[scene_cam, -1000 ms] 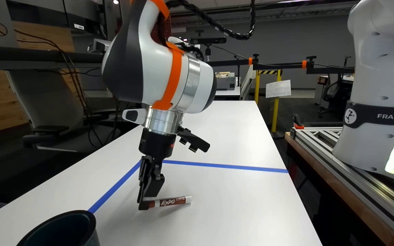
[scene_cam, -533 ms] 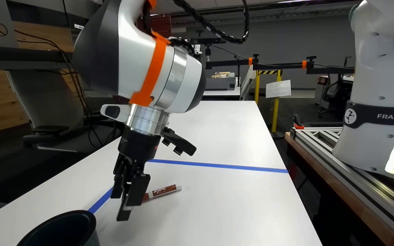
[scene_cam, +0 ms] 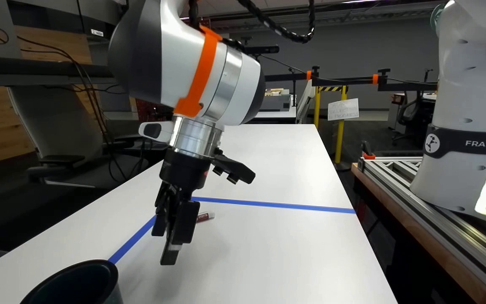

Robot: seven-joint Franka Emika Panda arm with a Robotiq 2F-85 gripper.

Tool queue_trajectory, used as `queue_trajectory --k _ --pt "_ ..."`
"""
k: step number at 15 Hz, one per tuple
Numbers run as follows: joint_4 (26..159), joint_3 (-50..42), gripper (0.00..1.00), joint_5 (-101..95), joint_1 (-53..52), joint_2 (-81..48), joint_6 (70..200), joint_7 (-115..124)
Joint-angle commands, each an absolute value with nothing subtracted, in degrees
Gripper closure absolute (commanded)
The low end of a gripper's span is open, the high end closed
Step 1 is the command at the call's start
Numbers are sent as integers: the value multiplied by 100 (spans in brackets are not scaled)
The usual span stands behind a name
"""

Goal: Remove the marker from the mug.

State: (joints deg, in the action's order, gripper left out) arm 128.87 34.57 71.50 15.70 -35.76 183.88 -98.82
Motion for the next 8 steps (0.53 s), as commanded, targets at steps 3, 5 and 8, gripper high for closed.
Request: queue_trajectory --k 3,5,8 --pt "13509 3487 0 7722 1517 -2343 18022 -8500" --pt "13649 3380 0 7711 1370 -2058 18199 -7879" --pt "14260 2882 0 7144 970 -1599 17926 -6700"
